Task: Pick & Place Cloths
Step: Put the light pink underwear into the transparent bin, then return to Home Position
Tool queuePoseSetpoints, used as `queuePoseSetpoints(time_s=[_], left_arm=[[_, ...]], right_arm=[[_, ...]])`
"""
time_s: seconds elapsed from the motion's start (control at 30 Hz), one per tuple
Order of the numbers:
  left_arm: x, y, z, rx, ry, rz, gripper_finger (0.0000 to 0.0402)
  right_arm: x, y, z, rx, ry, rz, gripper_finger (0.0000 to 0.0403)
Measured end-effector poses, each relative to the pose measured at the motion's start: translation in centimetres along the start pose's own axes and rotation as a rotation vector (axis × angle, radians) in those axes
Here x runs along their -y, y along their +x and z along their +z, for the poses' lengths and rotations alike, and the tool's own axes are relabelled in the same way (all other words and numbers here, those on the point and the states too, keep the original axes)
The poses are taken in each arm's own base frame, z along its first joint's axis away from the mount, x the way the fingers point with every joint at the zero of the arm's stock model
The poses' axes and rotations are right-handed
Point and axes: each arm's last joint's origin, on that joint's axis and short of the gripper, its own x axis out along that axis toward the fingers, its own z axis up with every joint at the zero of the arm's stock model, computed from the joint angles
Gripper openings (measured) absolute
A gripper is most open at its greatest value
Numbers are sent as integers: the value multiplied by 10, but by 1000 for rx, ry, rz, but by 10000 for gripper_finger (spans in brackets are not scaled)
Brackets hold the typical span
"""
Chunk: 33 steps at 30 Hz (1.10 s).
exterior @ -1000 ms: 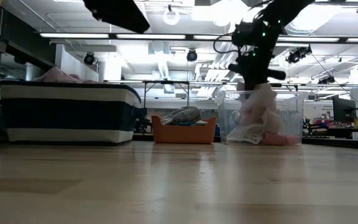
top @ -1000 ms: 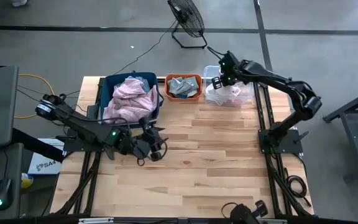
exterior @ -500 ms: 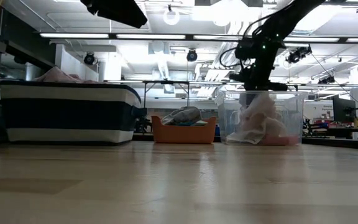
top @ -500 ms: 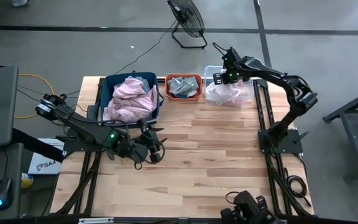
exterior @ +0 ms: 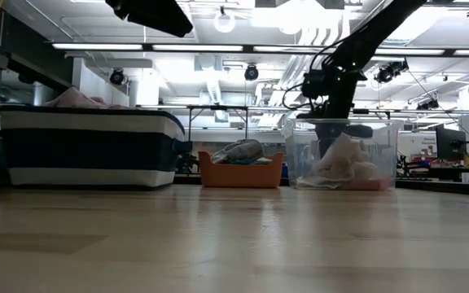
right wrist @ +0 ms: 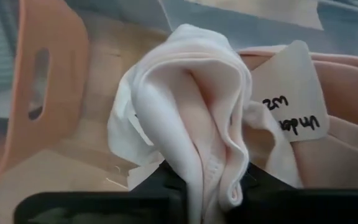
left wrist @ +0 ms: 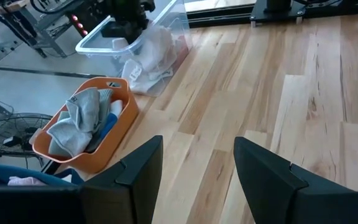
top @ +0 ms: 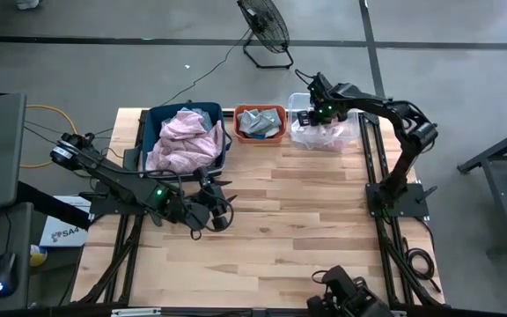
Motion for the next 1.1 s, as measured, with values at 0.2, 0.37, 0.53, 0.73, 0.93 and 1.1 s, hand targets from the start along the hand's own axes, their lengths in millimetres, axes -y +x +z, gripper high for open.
queuePoseSetpoints(time_s=[0.2, 0.37, 0.53, 0.73, 0.93, 1.1], left_arm=[[0, 0, -1, -4, 0, 1, 191], [0, 0, -1, -4, -13, 0, 191], [0, 0, -1, -9, -15, -14, 191], [0, 0, -1, -9, -12, -14, 191], [-3, -2, 2, 15, -12, 29, 191], [-9, -6, 7, 55, -25, 107, 191]], right_arm=[[-2, -8, 0, 8, -78, 44, 117], [-3, -23, -1, 37, -135, 95, 220], [-1, -41, -2, 86, -167, 116, 311], [4, -66, -3, 151, -195, 150, 375], [7, -103, -17, 221, -279, 169, 393], [5, -145, -43, 296, -405, 198, 392]])
